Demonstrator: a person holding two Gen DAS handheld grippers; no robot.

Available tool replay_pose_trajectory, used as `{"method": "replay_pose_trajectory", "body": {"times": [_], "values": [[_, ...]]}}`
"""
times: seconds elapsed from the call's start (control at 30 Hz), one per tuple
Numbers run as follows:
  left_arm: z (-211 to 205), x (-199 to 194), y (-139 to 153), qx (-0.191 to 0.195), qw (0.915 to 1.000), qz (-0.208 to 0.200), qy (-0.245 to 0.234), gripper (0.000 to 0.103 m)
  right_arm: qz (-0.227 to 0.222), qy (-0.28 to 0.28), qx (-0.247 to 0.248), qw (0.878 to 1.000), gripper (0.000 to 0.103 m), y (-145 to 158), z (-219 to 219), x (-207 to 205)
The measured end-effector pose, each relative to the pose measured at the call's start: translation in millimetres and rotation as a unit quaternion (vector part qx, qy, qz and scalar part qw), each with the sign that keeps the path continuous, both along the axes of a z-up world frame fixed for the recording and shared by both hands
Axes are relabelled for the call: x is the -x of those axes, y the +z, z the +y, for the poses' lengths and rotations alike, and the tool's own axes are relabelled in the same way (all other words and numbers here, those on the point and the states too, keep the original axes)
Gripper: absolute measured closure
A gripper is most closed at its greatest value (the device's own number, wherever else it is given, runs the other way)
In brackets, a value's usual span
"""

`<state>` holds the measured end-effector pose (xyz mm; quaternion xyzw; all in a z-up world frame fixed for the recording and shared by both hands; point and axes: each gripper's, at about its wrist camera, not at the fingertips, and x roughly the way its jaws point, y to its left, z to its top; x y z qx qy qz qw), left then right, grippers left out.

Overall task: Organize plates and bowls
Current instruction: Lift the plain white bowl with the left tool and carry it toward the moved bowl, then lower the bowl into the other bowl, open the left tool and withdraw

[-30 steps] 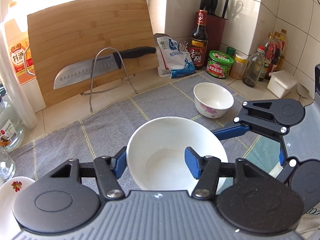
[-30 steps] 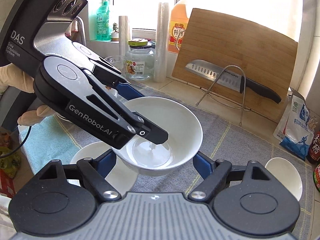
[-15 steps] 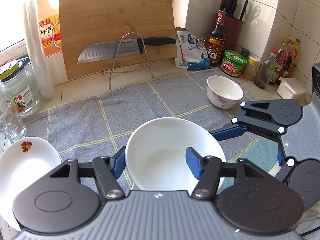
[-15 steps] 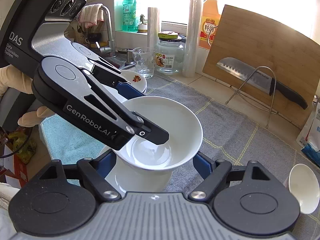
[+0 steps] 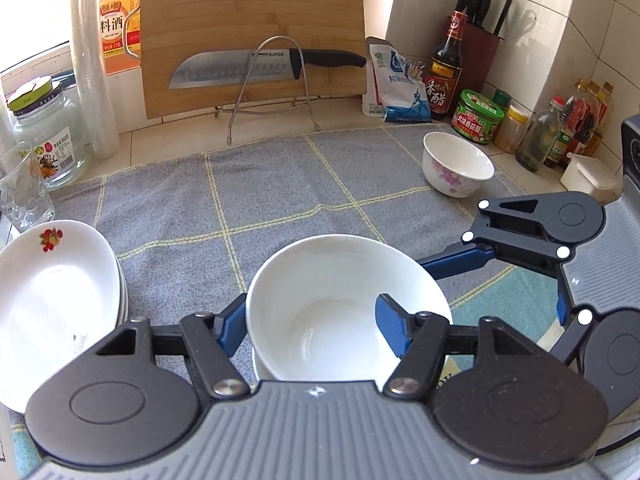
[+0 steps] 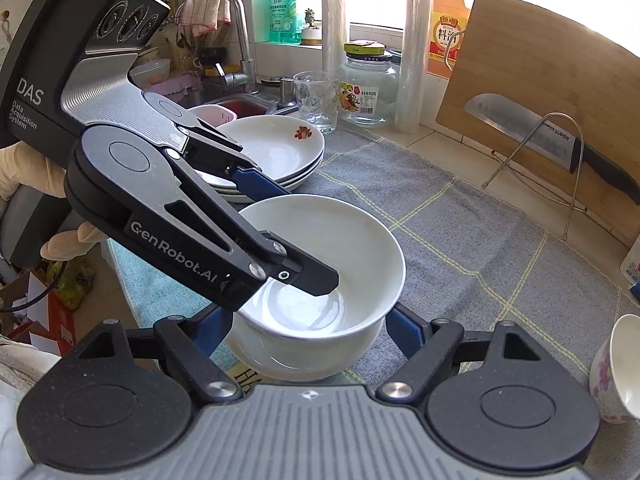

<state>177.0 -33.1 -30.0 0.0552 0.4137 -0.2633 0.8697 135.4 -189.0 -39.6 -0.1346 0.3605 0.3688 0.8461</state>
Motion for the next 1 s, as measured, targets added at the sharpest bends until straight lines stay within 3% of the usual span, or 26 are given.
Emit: {"method": "replay_pose_trajectory", "body": {"times": [0.83,0.9,1.0], "values": [[2,1,-12,0.007,1.0000,0.005,0.004,0.034,0.015,0.012,0.014,1.000,0.016,-13,4,-3],[3,1,-13,0.006,1.0000,0.004,0.007,0.032,0.014,0.015,0.017,1.000,0.014,-14,5,-2],[5,1,-10,0.010,0.9999,-0.001,0.009,0.031,0.004,0.021,-0.001,1.000,0.003,-9,2,1]]}}
